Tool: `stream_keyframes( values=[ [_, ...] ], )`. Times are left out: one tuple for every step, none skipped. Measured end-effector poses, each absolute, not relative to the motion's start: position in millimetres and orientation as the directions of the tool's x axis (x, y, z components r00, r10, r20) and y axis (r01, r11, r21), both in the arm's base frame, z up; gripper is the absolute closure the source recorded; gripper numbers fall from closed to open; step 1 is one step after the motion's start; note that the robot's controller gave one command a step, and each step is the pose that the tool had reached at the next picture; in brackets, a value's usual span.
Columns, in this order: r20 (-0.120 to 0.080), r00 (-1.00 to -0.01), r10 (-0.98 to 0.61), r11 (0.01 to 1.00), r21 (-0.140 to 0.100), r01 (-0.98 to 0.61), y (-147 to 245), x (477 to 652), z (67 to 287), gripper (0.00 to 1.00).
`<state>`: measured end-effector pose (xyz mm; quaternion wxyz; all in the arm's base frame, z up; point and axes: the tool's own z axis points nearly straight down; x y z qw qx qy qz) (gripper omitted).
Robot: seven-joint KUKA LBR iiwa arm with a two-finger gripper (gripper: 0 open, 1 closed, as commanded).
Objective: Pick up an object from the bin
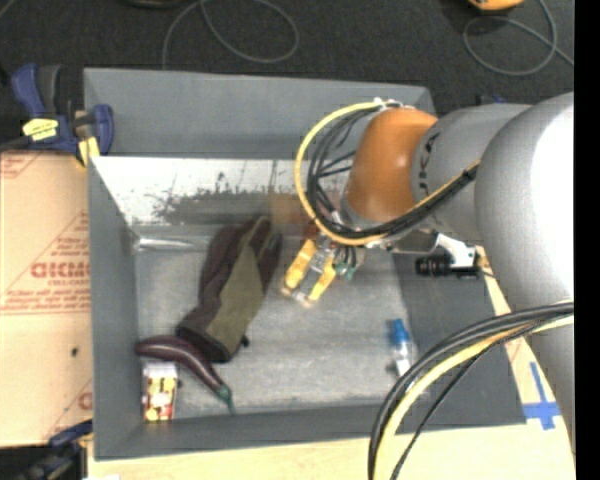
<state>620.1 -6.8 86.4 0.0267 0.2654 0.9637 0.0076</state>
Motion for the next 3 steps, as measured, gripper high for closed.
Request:
stream_keyframes(
  values=[
    [-0.047,-0.858,0.511,0.859,0.029,0.511,-6.8,620.1,86.4,1.00],
    [-0.056,-0.850,0.524,0.852,0.035,0.523,-7.2,616.2,89.0,1.00],
    [-0.048,-0.787,0.615,0.789,0.043,0.613,-5.8,608.9,100.3,1.00]
  ],
)
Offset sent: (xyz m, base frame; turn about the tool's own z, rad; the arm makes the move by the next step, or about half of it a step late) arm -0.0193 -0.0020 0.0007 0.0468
